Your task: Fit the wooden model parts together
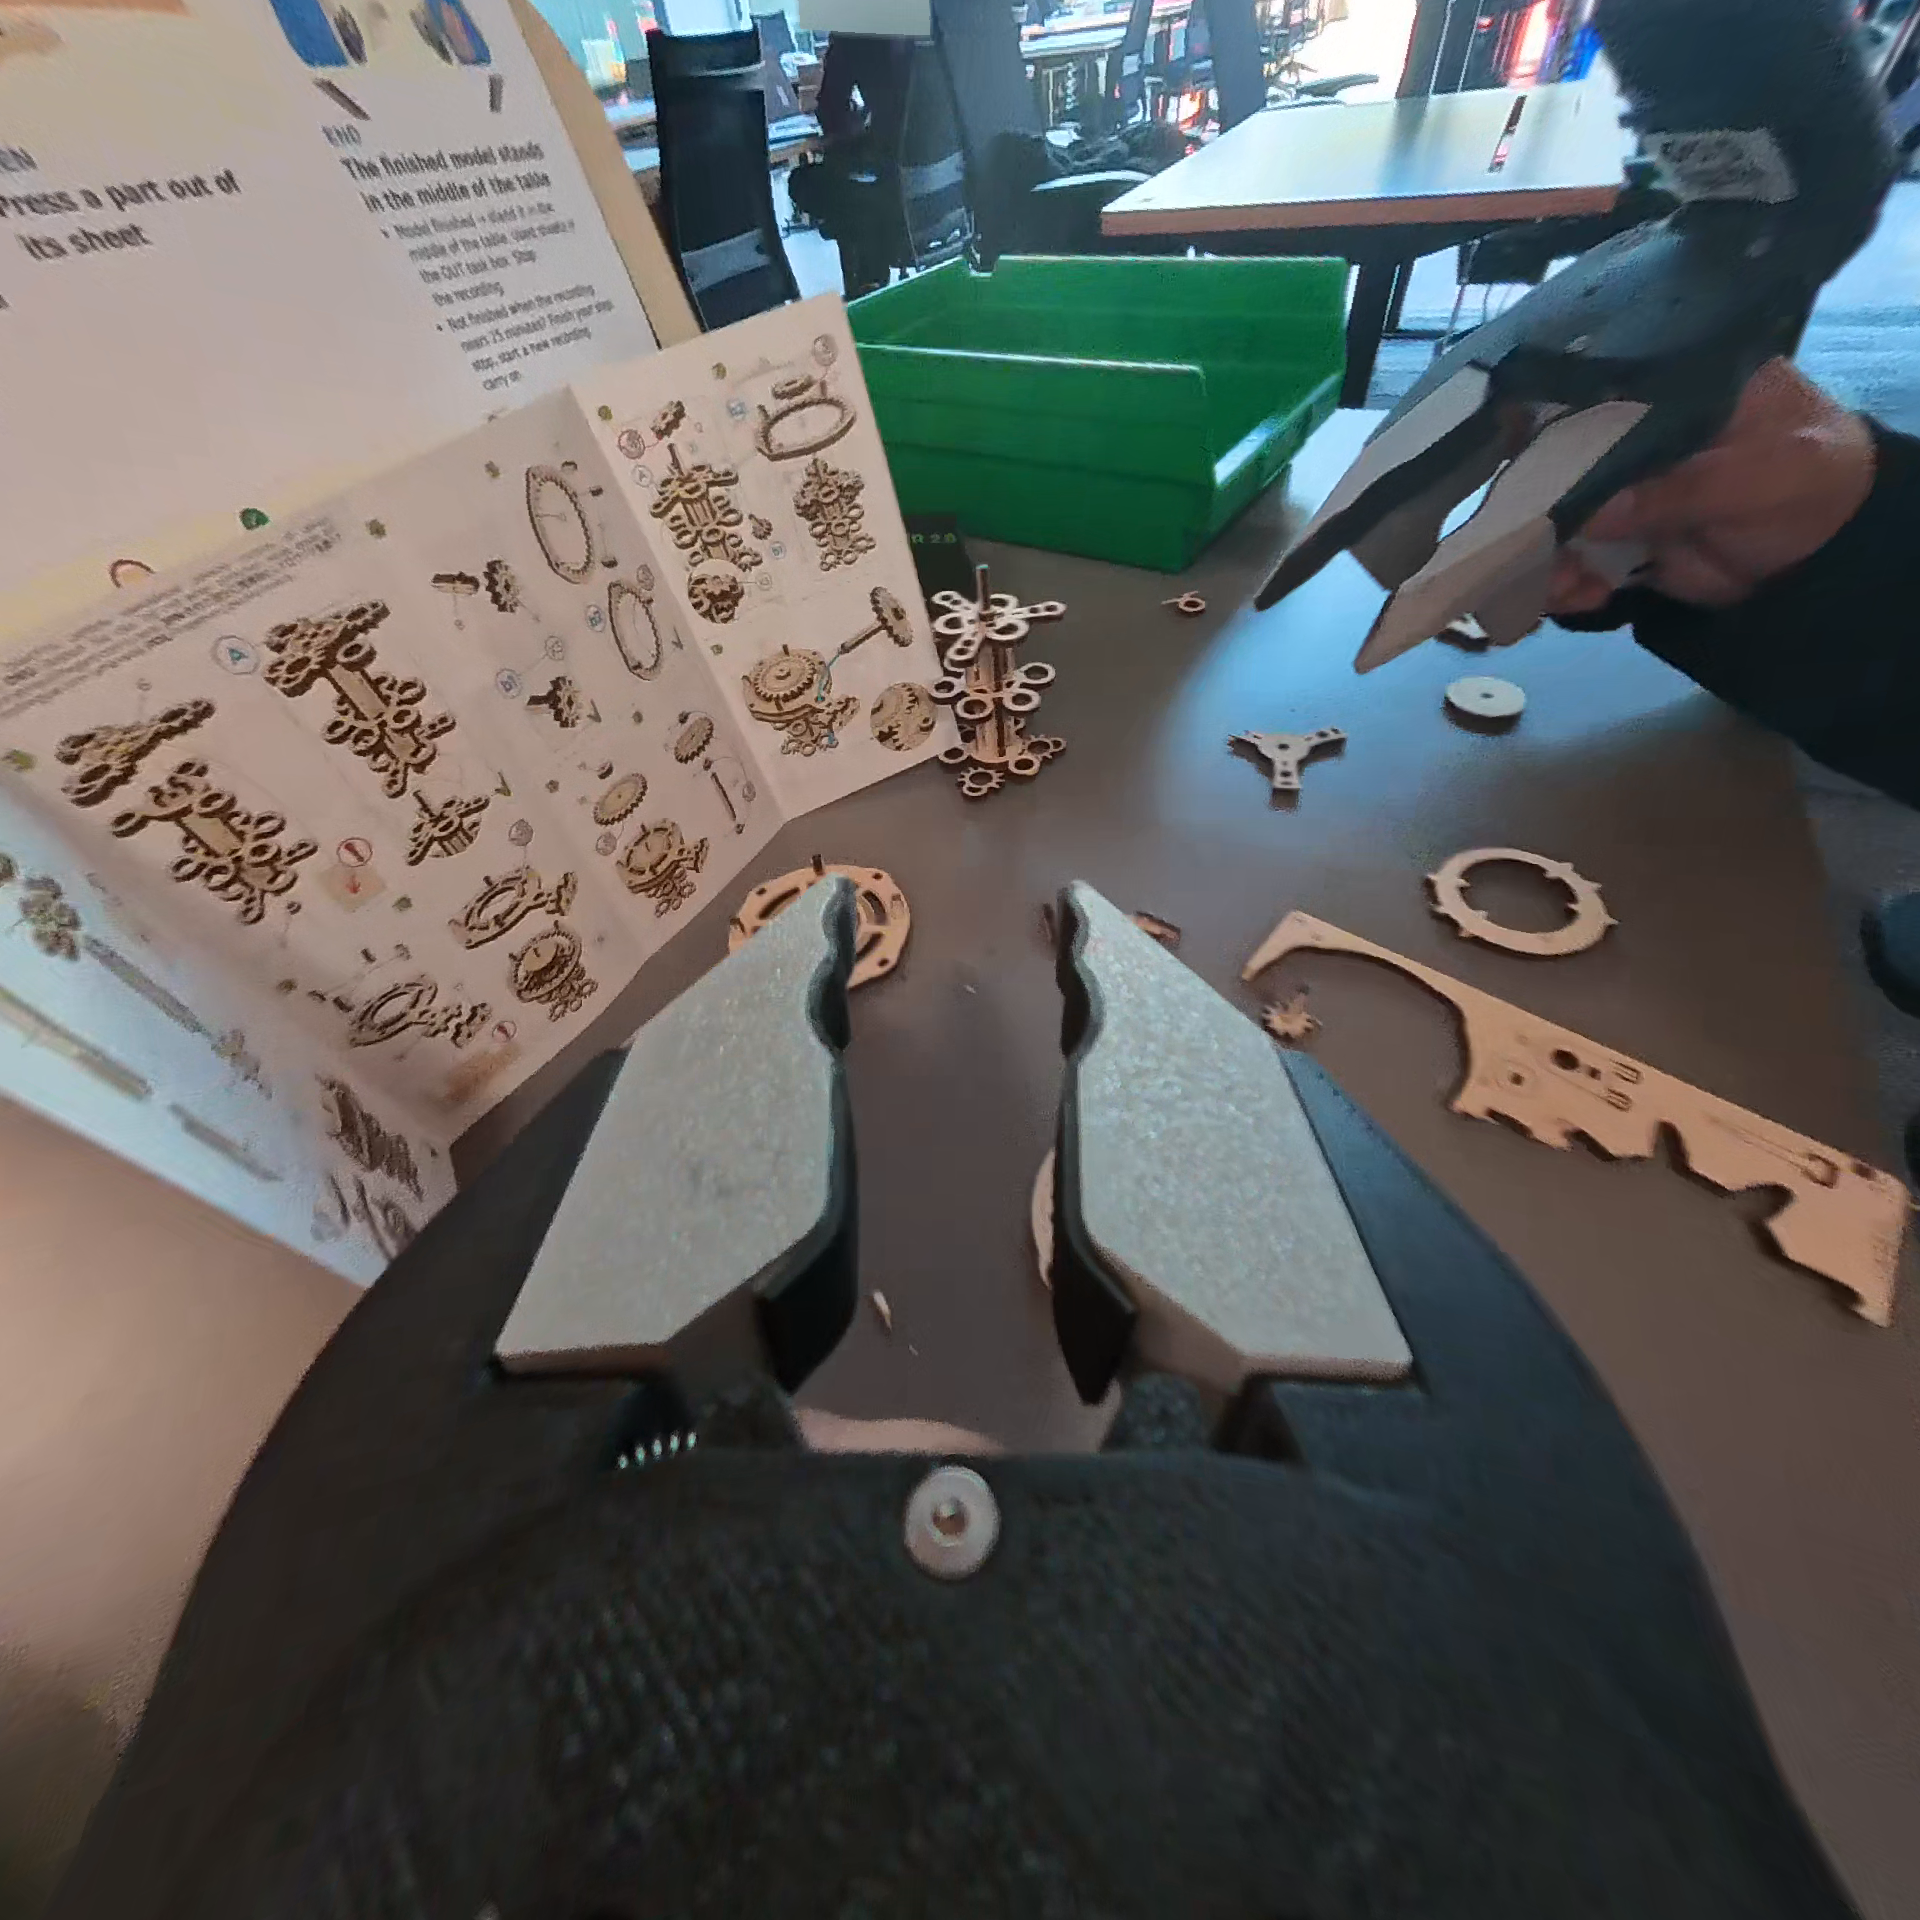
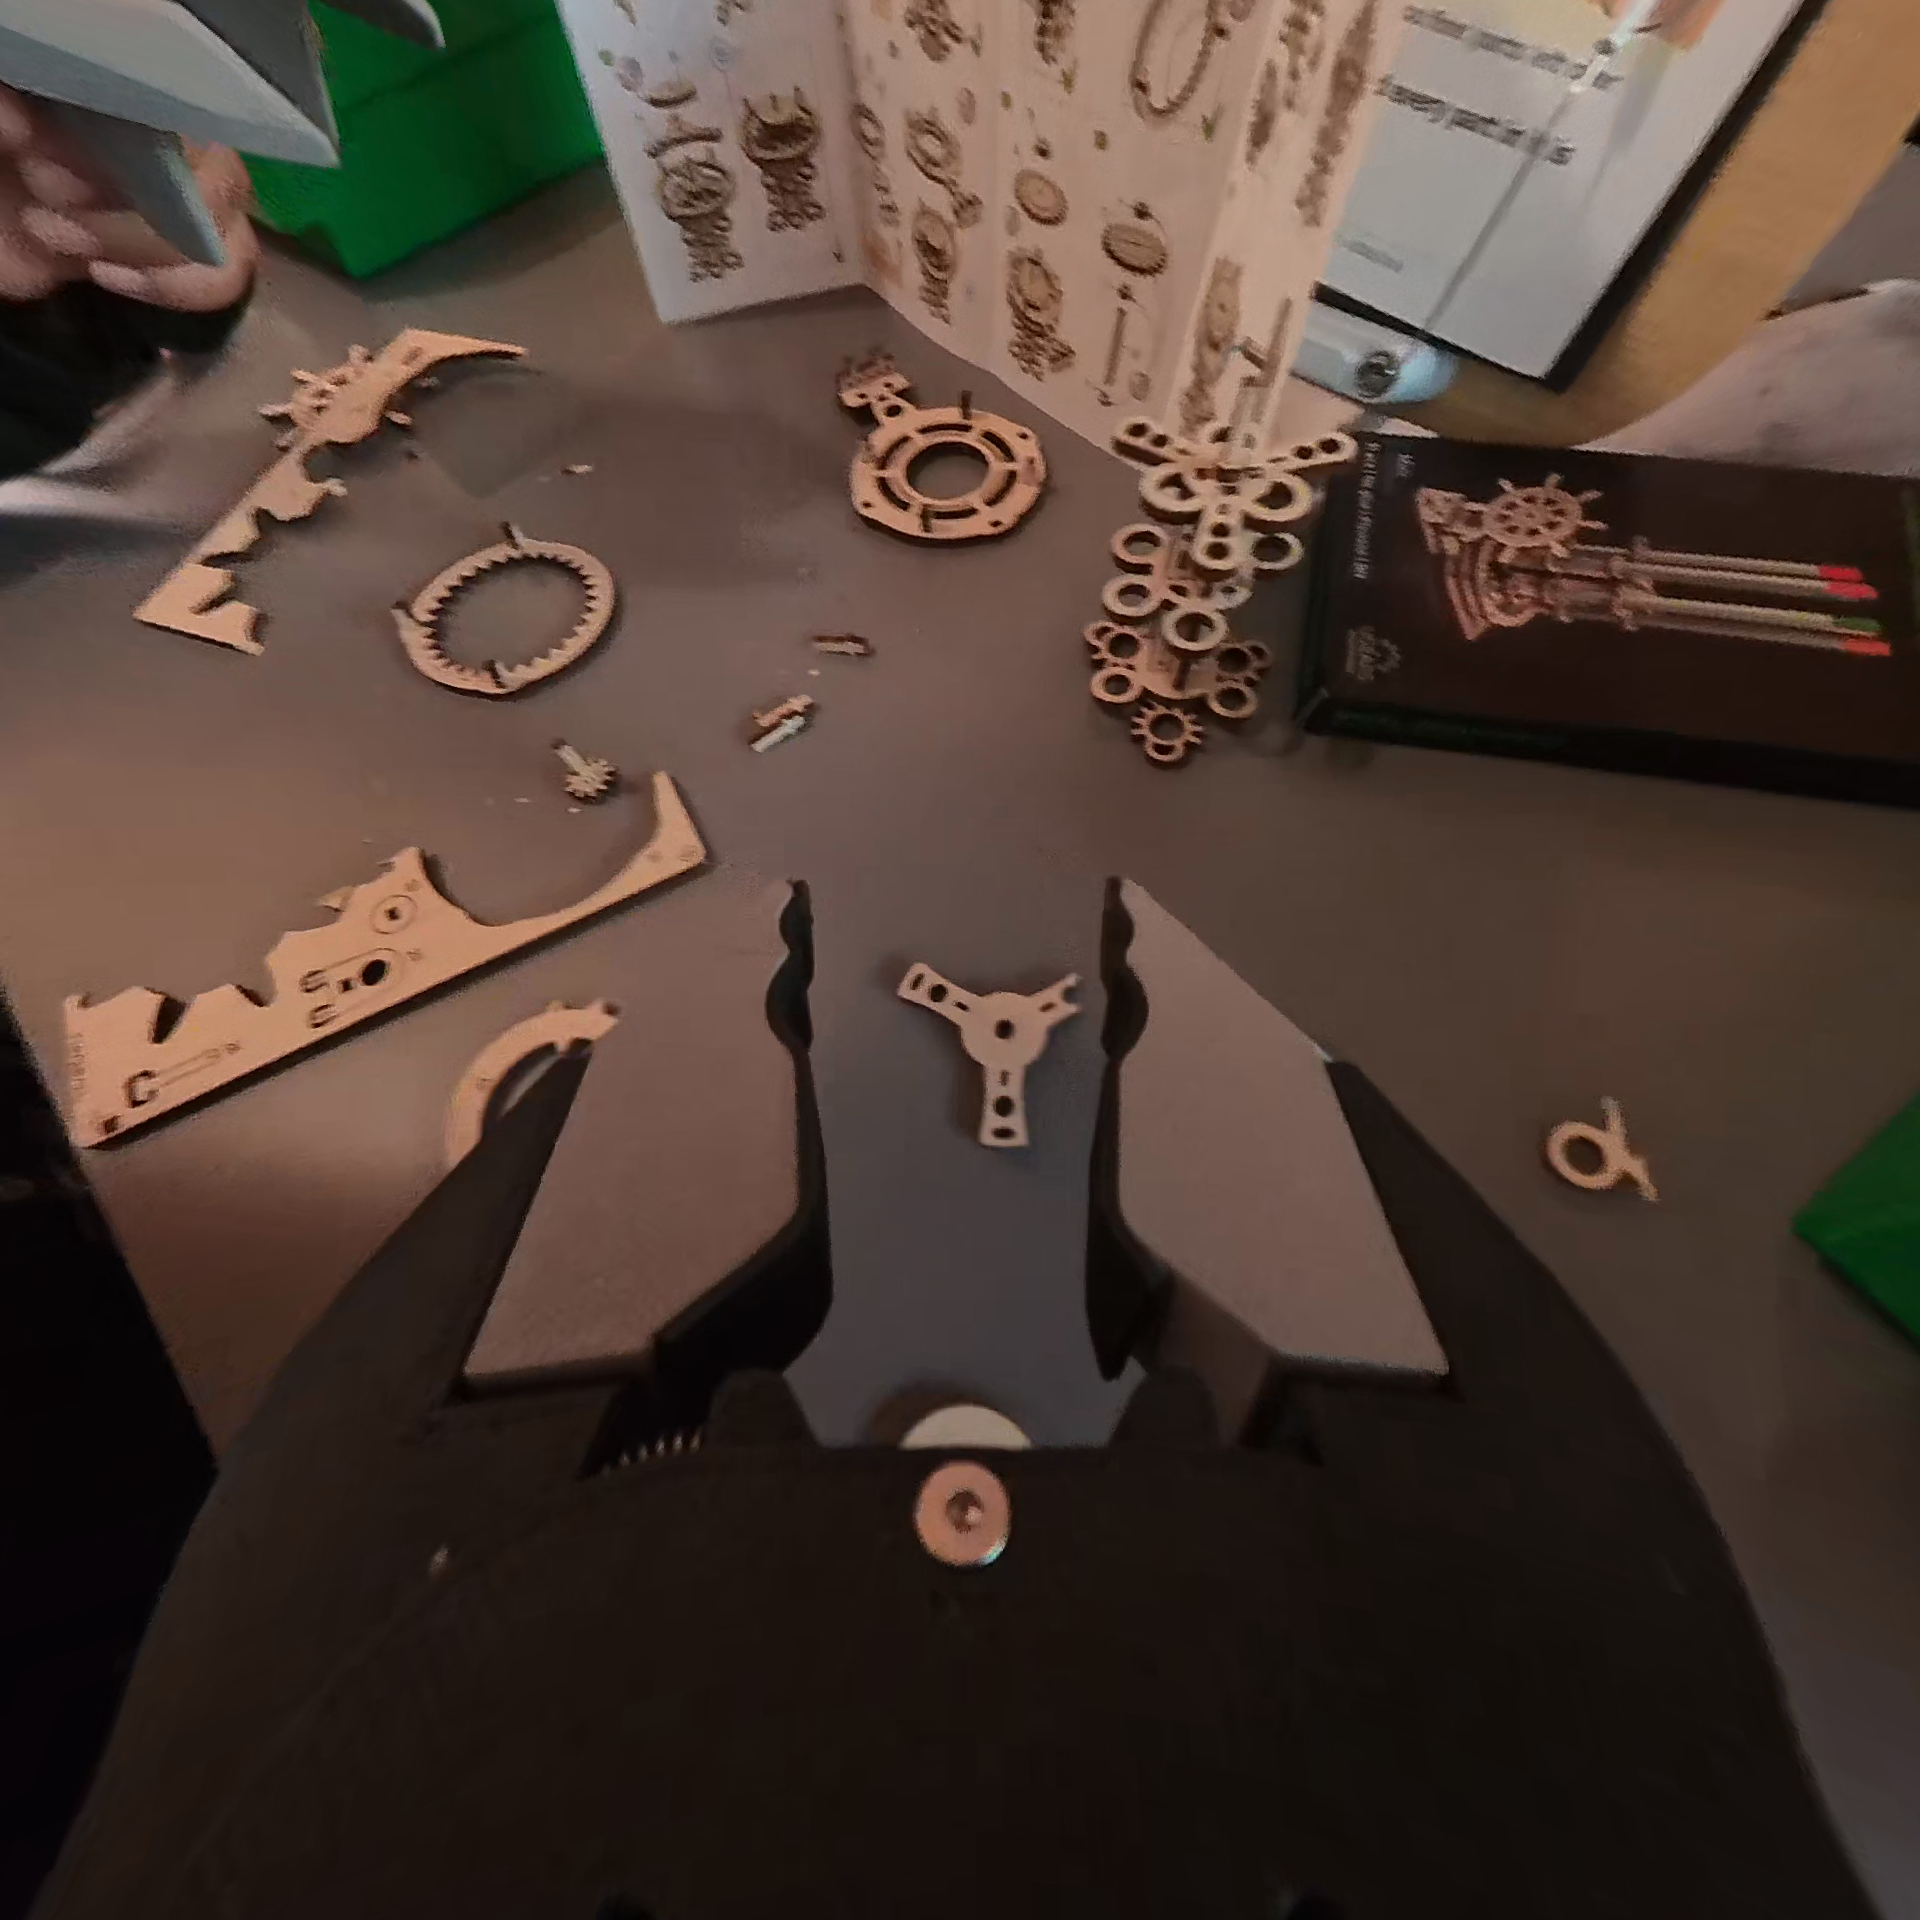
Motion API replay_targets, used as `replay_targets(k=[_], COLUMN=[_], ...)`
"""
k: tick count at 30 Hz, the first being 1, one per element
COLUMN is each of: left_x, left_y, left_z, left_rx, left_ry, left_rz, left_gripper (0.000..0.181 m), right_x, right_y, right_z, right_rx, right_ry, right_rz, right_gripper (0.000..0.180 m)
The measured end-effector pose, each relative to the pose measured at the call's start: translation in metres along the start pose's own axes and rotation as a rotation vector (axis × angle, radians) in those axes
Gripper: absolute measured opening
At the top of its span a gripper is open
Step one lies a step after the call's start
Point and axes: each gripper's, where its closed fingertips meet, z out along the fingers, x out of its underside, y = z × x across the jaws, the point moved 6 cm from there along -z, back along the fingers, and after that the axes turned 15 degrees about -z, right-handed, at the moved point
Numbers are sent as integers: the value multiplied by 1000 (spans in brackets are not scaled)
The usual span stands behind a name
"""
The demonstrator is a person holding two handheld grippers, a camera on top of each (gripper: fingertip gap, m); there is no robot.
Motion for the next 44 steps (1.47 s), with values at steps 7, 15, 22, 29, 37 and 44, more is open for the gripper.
replay_targets(k=[7,15,22,29,37,44], left_x=[19,42,44,52,43,46], left_y=[19,19,20,22,44,38], left_z=[11,19,18,21,7,11], left_rx=[-89,-147,-162,-190,-284,-286], left_ry=[54,193,189,228,176,201], left_rz=[11,47,38,62,10,31], left_gripper=[33,35,34,34,33,32], right_x=[7,34,42,41,39,34], right_y=[-25,-2,3,2,-3,-12], right_z=[-4,4,18,21,27,21], right_rx=[31,-74,-77,-44,31,189], right_ry=[35,129,203,235,215,173], right_rz=[18,43,6,-54,-81,-152], right_gripper=[52,49,49,15,14,14])
